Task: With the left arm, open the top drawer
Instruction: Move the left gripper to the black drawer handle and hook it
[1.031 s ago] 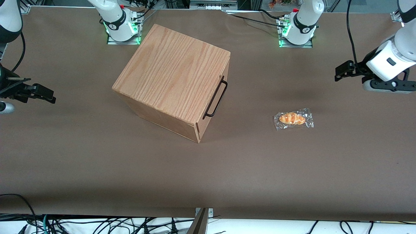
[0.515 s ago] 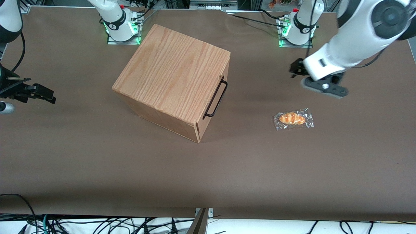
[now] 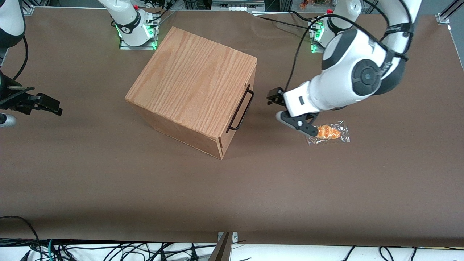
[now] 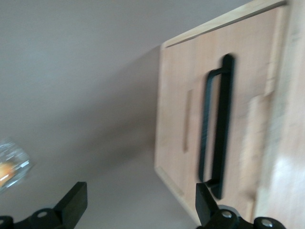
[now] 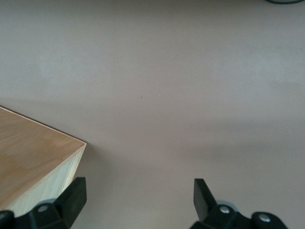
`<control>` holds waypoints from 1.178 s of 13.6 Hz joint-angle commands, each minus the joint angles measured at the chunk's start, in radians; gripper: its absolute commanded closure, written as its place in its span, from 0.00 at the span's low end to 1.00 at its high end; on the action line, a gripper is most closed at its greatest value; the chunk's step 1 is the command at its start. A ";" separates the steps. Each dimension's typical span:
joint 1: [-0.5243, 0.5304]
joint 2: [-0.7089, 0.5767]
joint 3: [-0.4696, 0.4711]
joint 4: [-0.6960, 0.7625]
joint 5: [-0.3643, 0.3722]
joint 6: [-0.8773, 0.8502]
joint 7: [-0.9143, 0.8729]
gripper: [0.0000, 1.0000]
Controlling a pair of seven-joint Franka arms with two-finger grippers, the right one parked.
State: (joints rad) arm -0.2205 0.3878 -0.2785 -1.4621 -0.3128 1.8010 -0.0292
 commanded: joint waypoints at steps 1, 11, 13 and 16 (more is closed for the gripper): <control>-0.058 0.037 0.005 0.026 -0.026 0.067 0.011 0.00; -0.125 0.123 0.007 0.016 -0.011 0.148 0.018 0.00; -0.128 0.135 0.007 0.016 0.017 0.161 0.018 0.00; -0.126 0.137 0.007 0.016 0.050 0.161 0.017 0.00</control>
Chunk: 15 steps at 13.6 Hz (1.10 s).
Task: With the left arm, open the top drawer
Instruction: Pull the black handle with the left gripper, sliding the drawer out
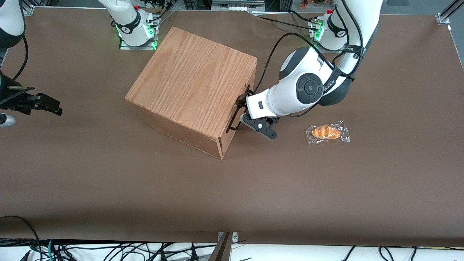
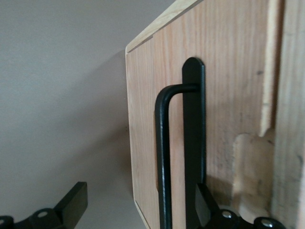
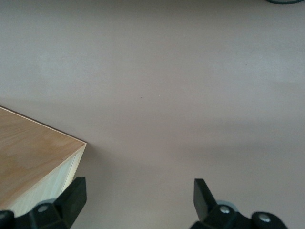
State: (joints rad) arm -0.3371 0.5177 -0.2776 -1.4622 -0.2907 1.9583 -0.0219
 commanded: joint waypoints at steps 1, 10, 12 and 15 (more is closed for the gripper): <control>-0.010 0.007 0.006 0.014 0.028 0.004 0.010 0.00; -0.022 0.030 0.006 0.006 0.113 0.004 0.008 0.00; -0.023 0.039 0.006 0.006 0.119 0.004 0.008 0.00; -0.025 0.050 0.006 0.006 0.136 0.004 0.008 0.00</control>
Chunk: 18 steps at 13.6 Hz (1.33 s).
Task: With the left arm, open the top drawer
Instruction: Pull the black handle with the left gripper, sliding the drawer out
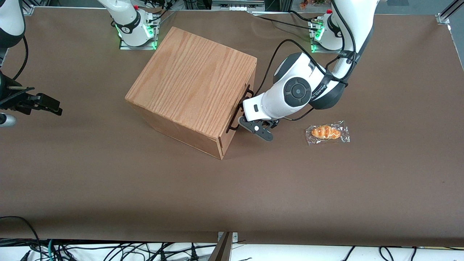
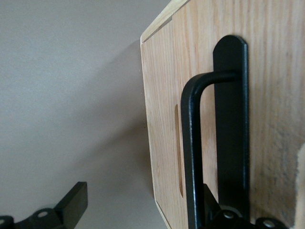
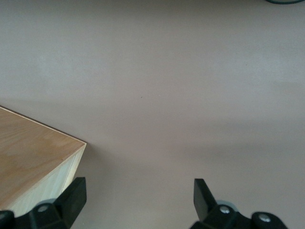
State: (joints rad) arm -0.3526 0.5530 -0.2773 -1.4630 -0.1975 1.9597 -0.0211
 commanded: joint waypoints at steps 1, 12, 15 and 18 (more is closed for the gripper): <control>-0.008 0.015 0.006 0.007 0.074 0.002 0.007 0.00; 0.078 -0.004 0.018 0.009 0.165 -0.085 0.006 0.00; 0.103 -0.007 0.018 0.016 0.208 -0.107 0.006 0.00; 0.113 -0.021 0.020 0.023 0.231 -0.133 0.006 0.00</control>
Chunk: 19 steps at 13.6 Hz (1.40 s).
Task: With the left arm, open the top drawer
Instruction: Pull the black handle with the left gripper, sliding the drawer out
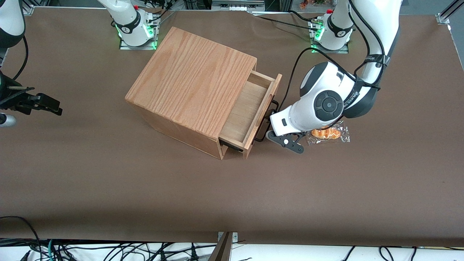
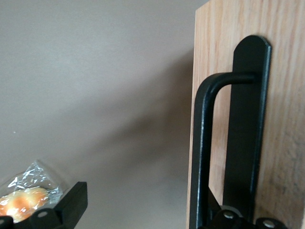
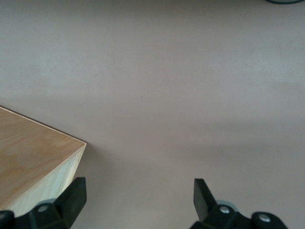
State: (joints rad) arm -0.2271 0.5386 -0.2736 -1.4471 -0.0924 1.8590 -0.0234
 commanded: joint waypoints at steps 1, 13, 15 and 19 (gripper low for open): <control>-0.005 -0.006 0.016 0.008 0.140 -0.046 0.008 0.00; 0.094 -0.028 0.014 0.008 0.157 -0.073 0.109 0.00; 0.100 -0.035 0.014 0.008 0.157 -0.076 0.109 0.00; 0.100 -0.042 0.011 0.010 0.157 -0.093 0.108 0.00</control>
State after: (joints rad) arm -0.1184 0.5354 -0.2772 -1.4394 -0.0633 1.8214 0.0557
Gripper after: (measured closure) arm 0.000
